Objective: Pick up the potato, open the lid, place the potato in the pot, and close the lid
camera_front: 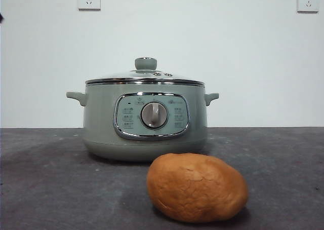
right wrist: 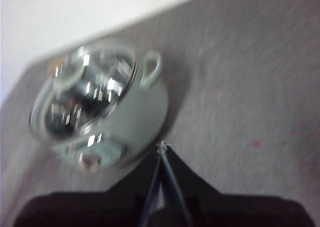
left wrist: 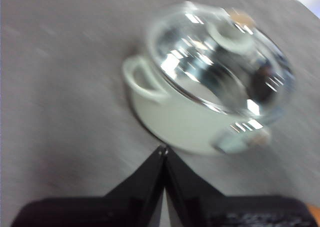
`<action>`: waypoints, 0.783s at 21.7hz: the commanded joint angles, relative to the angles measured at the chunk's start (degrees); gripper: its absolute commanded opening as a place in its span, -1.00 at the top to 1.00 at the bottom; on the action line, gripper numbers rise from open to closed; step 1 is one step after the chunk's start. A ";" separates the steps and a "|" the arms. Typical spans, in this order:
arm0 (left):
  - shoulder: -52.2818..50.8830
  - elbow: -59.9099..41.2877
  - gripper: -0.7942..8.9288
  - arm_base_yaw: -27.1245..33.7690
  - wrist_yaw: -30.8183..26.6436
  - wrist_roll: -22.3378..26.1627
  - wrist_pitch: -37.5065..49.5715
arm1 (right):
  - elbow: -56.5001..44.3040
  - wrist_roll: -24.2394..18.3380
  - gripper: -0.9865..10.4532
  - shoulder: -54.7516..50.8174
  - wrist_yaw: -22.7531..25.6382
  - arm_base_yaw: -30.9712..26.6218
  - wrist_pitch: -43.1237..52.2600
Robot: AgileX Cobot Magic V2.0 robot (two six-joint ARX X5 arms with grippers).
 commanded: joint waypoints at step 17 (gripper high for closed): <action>6.36 1.77 0.84 0.00 11.08 11.69 -7.54 | 18.95 -24.24 -0.32 34.97 -4.46 25.94 -19.78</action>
